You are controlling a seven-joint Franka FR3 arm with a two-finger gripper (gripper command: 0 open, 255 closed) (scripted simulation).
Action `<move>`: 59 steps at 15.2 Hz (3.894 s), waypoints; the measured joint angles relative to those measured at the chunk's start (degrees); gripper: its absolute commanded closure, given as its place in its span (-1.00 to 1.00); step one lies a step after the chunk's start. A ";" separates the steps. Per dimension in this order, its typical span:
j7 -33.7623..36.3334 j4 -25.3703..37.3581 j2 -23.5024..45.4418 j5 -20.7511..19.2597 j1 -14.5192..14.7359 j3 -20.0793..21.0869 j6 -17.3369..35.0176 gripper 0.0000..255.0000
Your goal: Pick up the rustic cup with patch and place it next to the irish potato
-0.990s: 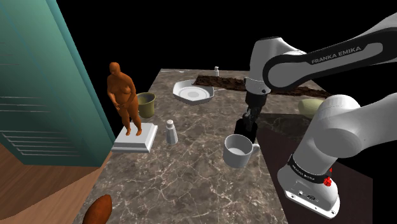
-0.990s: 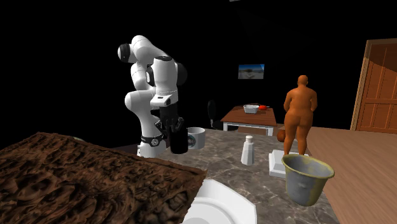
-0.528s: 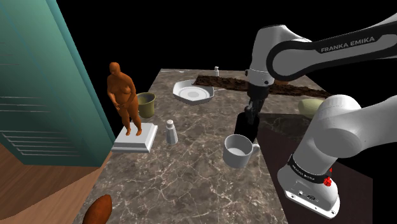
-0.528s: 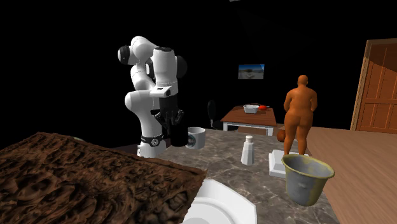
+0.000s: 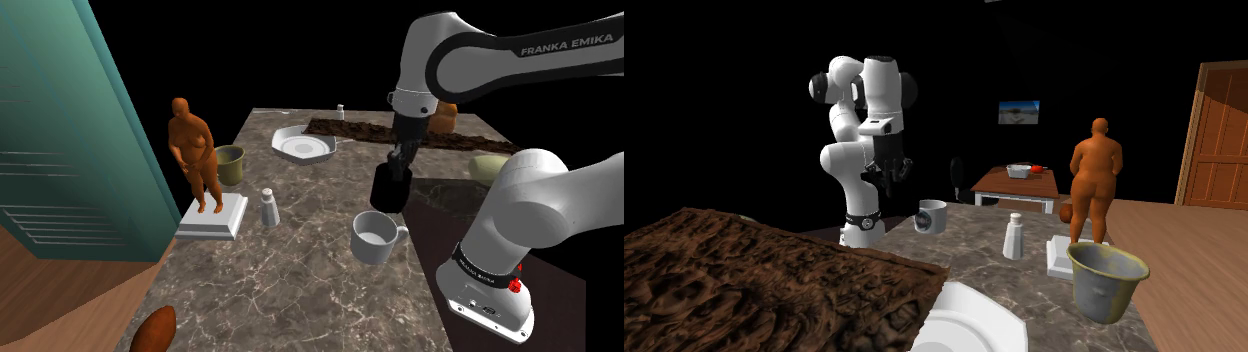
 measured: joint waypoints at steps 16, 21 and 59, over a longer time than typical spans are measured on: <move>0.85 12.49 -0.06 -0.15 0.06 -0.05 -12.53 1.00; 4.44 15.54 4.51 3.12 1.95 3.72 -10.70 1.00; 43.47 68.17 68.63 -3.46 12.12 31.71 3.17 1.00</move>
